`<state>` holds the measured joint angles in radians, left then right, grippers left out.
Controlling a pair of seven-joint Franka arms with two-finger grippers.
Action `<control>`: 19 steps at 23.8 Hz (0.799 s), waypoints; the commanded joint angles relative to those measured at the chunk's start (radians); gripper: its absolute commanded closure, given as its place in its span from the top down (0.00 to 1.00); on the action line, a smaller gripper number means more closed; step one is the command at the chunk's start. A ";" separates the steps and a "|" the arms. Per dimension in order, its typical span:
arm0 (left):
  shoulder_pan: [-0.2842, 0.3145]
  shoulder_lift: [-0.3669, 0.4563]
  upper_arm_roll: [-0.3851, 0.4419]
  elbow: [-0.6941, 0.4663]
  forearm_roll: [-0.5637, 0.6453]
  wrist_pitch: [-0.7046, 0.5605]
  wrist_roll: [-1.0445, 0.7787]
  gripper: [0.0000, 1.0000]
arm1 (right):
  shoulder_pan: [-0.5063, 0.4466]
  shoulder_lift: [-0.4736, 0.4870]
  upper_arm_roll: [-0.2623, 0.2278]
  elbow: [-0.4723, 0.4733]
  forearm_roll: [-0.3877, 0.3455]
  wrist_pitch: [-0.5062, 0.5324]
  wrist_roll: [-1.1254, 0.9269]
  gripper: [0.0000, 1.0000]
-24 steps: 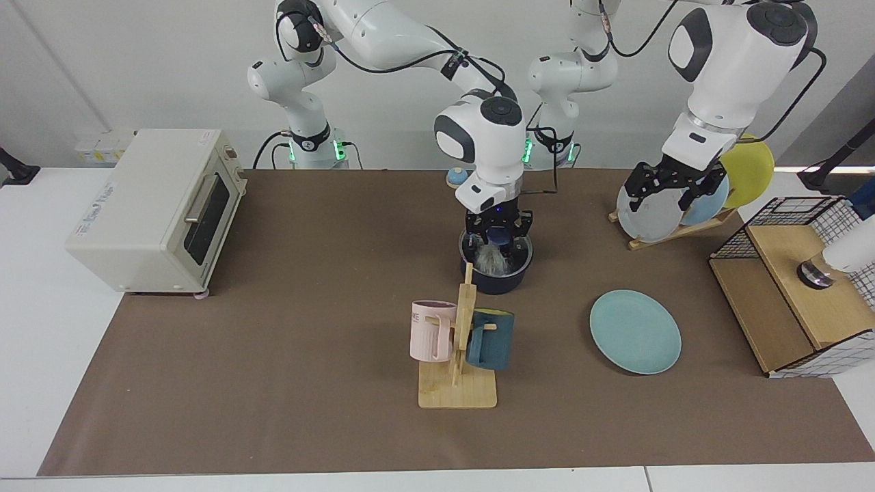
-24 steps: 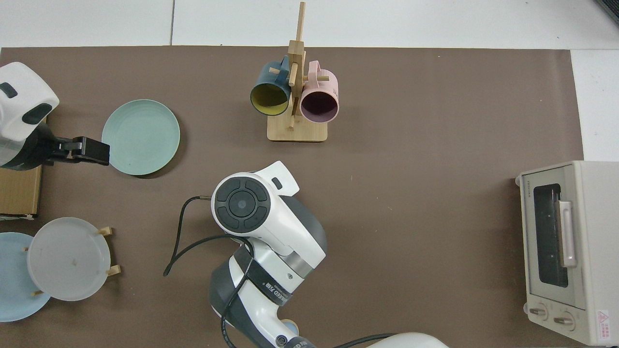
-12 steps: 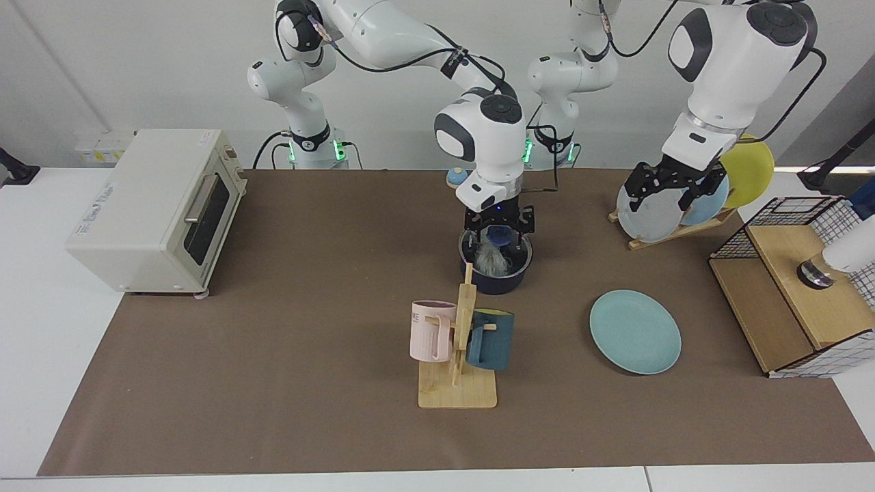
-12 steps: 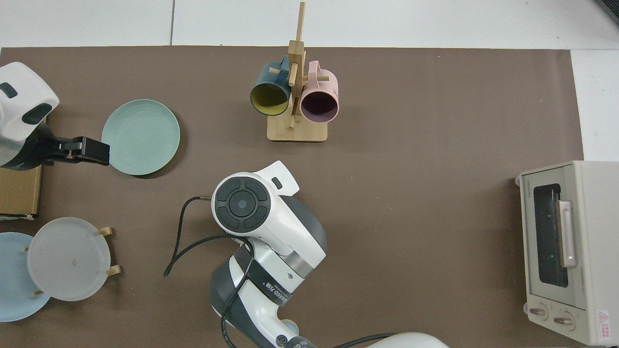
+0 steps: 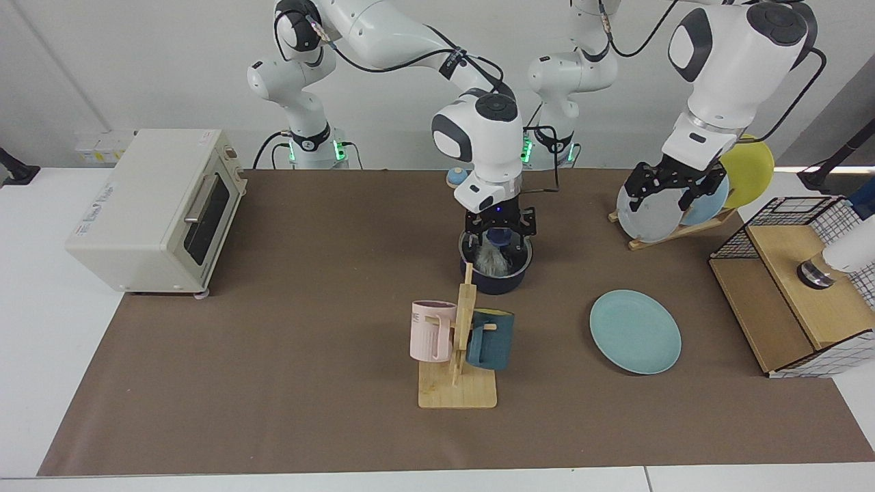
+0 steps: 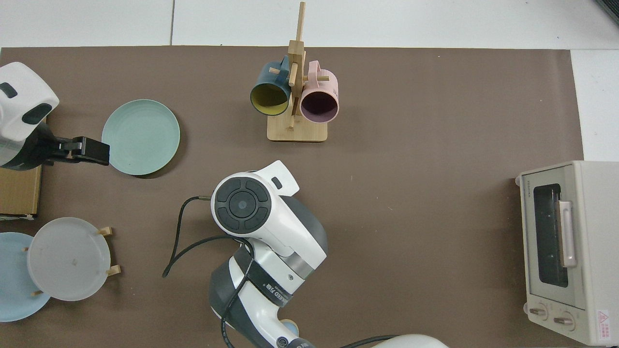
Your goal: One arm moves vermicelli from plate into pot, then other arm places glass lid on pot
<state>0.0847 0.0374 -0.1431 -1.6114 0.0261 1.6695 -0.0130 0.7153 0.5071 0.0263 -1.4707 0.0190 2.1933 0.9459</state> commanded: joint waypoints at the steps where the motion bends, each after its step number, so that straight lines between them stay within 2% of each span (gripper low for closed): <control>1: 0.004 -0.001 -0.001 0.015 -0.006 -0.019 -0.005 1.00 | -0.037 0.001 0.007 -0.016 0.027 0.077 -0.004 0.95; 4: 0.004 -0.001 -0.001 0.015 -0.006 -0.020 -0.005 1.00 | -0.042 0.001 0.007 -0.014 0.027 0.078 -0.002 0.92; 19: 0.004 -0.001 -0.001 0.015 -0.006 -0.019 -0.005 1.00 | -0.073 0.028 0.009 -0.023 0.025 0.115 -0.018 0.94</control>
<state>0.0848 0.0374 -0.1431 -1.6114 0.0261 1.6695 -0.0129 0.6537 0.5271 0.0252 -1.4770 0.0213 2.2694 0.9474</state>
